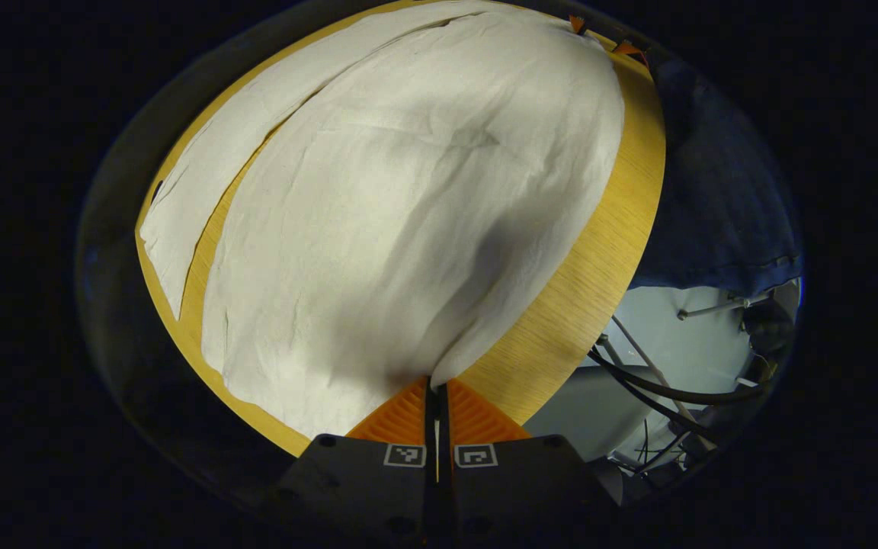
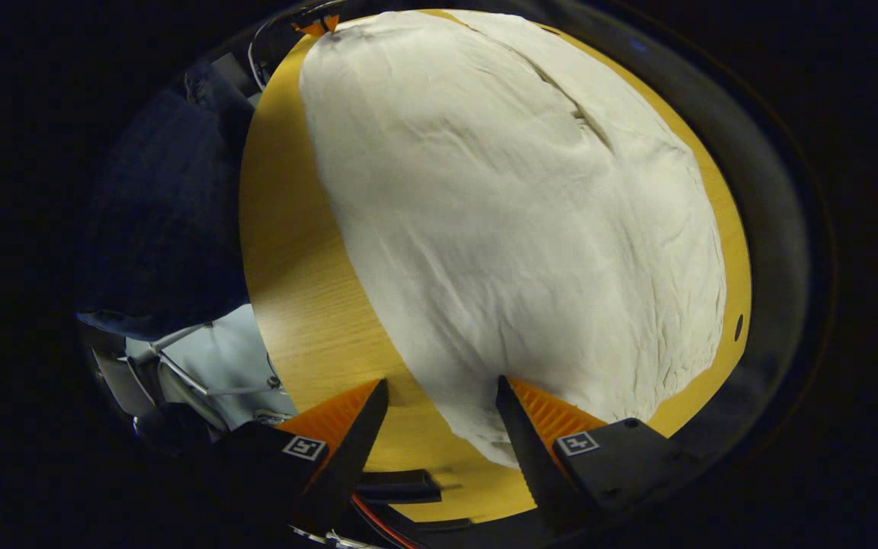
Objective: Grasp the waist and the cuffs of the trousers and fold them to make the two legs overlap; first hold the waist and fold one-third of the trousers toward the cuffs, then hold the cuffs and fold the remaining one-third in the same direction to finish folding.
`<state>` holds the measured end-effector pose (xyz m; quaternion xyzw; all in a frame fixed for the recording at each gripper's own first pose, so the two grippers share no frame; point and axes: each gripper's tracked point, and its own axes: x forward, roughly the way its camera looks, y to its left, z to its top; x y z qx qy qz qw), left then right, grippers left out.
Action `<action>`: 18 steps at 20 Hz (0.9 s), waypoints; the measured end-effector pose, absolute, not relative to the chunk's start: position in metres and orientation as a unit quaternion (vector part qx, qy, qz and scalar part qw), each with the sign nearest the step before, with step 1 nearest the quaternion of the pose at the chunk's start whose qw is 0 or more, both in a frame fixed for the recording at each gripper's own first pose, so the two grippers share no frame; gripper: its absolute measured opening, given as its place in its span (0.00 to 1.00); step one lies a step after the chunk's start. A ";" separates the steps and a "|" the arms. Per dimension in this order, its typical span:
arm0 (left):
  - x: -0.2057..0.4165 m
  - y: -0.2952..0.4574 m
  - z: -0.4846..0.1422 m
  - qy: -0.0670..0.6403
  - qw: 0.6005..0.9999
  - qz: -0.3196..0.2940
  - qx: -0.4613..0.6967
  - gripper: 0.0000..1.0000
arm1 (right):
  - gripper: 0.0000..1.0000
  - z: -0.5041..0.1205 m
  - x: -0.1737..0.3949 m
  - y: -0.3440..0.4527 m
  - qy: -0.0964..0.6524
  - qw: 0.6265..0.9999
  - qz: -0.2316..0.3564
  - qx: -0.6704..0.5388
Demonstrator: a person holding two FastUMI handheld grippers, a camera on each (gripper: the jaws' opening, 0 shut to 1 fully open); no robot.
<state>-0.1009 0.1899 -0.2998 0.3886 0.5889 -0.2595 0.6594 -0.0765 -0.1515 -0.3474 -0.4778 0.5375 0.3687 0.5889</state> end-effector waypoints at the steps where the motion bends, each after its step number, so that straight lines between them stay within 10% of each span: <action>1: -0.100 0.190 -0.299 0.589 0.658 -0.259 0.391 0.00 | 0.89 -0.347 -0.075 -0.151 0.538 0.587 0.368 -0.480; 5: -0.099 0.190 -0.296 0.589 0.657 -0.261 0.391 0.00 | 0.88 -0.345 -0.072 -0.149 0.546 0.586 0.357 -0.481; 12: -0.098 0.191 -0.295 0.592 0.655 -0.266 0.387 0.00 | 0.21 -0.343 -0.060 -0.156 0.547 0.605 0.315 -0.485; 18: -0.106 0.189 -0.305 0.591 0.655 -0.272 0.384 0.00 | 0.08 -0.342 -0.059 -0.156 0.568 0.610 0.298 -0.465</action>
